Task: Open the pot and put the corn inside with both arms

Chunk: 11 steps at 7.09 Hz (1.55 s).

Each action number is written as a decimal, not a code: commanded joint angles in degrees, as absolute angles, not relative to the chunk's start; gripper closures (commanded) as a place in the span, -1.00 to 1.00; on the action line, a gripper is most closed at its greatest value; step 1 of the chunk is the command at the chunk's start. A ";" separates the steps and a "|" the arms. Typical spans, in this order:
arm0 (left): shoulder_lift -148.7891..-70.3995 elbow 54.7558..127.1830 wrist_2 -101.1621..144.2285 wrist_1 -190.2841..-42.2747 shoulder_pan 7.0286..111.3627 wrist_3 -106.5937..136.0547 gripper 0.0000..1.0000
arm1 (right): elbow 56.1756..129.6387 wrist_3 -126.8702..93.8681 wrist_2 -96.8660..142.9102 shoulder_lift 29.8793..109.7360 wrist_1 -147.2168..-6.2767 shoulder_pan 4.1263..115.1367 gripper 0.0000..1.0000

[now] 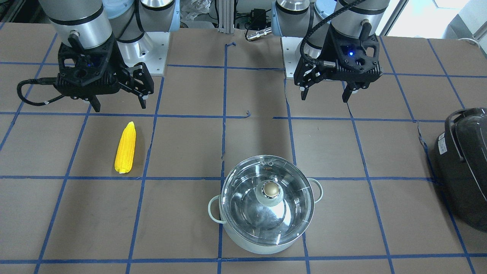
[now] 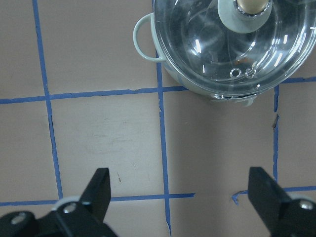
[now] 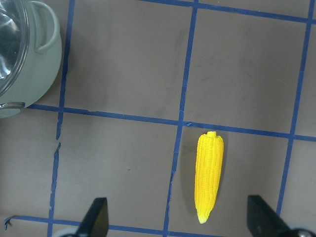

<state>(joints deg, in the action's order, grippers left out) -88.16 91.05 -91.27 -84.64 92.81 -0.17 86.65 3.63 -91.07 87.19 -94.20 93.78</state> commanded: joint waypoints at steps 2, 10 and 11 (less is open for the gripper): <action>-88.15 91.32 -91.32 -84.55 92.81 -0.78 -1.00 | 86.57 3.51 -90.53 87.19 -94.65 93.52 -1.00; -92.01 92.29 -91.49 -79.39 92.64 -1.14 -1.00 | 91.14 -0.85 -89.57 85.87 -88.65 88.77 -0.85; -93.50 92.02 -91.41 -74.41 92.72 0.08 -1.00 | 91.14 -2.79 -89.82 85.61 -88.51 89.29 -1.00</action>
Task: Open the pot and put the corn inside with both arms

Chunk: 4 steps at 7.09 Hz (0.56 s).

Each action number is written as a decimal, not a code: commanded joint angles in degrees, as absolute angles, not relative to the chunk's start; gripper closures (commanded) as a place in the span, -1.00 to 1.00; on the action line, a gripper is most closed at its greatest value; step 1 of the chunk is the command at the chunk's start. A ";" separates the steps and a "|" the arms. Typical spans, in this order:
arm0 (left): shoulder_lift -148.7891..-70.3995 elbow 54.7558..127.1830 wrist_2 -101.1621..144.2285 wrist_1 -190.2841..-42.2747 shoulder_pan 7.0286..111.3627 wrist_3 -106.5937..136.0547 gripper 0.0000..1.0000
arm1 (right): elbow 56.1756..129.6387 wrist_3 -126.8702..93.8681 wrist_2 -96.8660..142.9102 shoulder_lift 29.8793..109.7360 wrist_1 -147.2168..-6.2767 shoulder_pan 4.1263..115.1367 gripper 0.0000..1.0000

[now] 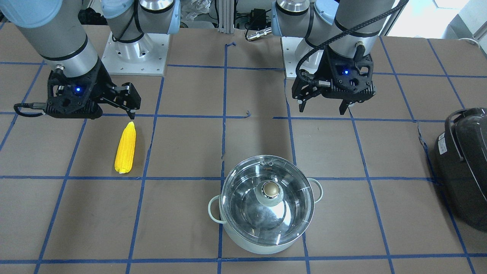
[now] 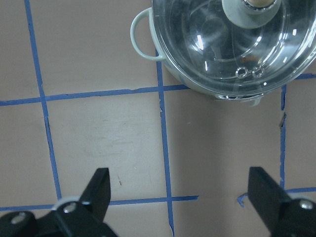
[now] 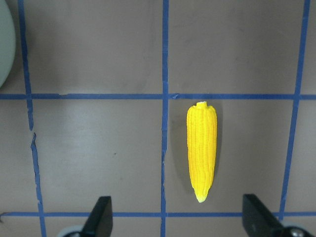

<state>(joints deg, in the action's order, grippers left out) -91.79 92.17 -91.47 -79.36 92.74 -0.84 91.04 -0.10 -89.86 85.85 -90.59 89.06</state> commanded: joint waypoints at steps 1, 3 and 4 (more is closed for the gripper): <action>-96.21 92.80 -90.88 -68.53 92.90 0.09 -1.00 | 91.32 -2.73 -90.26 84.47 -91.55 89.12 -0.98; -100.18 91.68 -87.98 -66.89 93.86 1.92 -1.00 | 100.39 -2.29 -90.52 83.41 -105.72 89.03 -0.97; -102.98 89.49 -87.98 -66.80 94.39 6.11 -1.00 | 109.33 -1.50 -90.61 82.97 -119.48 88.86 -0.99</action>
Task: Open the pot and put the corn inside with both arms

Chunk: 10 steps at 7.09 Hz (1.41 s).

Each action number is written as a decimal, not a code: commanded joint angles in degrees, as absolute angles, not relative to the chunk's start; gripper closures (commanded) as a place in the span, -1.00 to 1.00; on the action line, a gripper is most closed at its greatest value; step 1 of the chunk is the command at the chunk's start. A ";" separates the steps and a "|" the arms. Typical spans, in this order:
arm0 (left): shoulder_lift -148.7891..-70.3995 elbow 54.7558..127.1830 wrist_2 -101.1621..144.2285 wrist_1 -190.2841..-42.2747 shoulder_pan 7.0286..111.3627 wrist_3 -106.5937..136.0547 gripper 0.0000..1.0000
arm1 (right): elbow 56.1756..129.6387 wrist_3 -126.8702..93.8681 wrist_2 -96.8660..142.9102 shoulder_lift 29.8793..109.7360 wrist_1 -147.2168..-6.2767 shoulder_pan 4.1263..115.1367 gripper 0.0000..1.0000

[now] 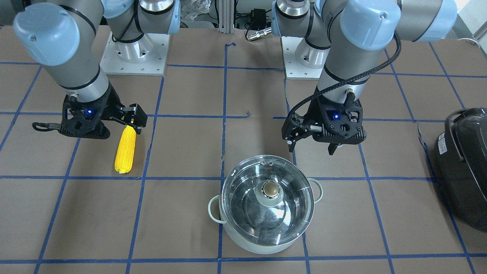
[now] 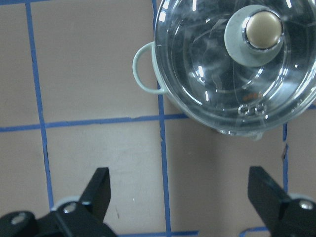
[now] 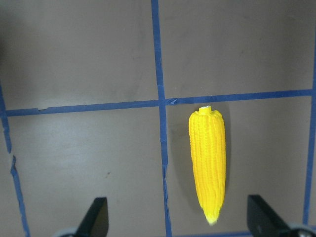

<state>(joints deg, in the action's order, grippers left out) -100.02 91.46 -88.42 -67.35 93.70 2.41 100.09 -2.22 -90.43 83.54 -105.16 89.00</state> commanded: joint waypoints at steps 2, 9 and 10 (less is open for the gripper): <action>-109.57 82.82 -86.49 -66.71 97.36 6.68 -1.00 | 120.72 5.34 -90.27 80.01 -138.18 85.45 -1.00; -116.01 81.21 -87.36 -65.92 98.96 7.29 -0.86 | 123.93 9.49 -89.74 76.02 -139.66 81.31 -0.74; -115.93 81.21 -87.45 -66.09 98.96 7.29 -0.31 | 123.84 9.67 -89.74 75.94 -140.01 81.12 -0.54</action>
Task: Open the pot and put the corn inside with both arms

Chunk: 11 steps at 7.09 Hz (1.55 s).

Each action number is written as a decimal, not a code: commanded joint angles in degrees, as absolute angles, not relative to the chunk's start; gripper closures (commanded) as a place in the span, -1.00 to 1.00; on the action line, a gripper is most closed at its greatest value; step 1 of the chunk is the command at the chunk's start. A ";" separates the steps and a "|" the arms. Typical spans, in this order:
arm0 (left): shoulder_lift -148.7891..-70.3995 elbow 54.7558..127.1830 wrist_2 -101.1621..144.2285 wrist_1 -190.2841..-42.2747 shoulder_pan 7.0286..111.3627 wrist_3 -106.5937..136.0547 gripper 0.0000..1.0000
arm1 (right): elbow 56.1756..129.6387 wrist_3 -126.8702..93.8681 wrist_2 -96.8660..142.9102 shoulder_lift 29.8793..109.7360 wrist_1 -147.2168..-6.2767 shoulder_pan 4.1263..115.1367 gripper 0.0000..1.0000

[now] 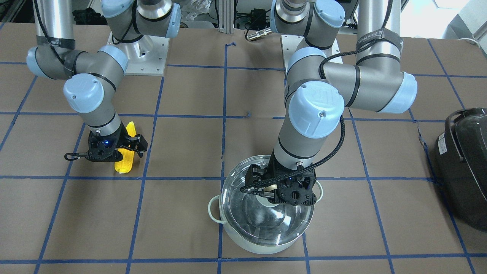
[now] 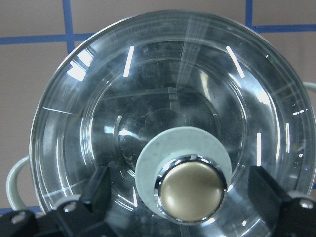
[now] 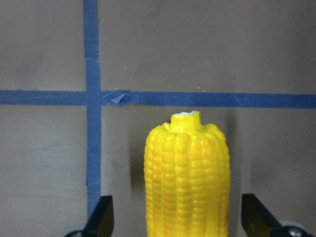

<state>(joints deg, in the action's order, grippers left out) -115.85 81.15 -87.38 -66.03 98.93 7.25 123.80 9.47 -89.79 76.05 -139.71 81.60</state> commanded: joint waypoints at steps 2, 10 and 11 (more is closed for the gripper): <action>-115.93 81.21 -88.24 -66.09 99.14 7.38 0.59 | 123.92 10.28 -89.74 75.94 -139.83 81.04 0.06; -113.56 76.82 -88.60 -73.19 87.95 -1.16 1.00 | 91.74 -4.78 -85.87 75.51 -115.20 93.29 0.32; -113.55 75.69 -87.90 -75.74 84.15 -5.67 1.00 | 86.28 -9.97 -85.96 72.63 -112.35 96.56 0.29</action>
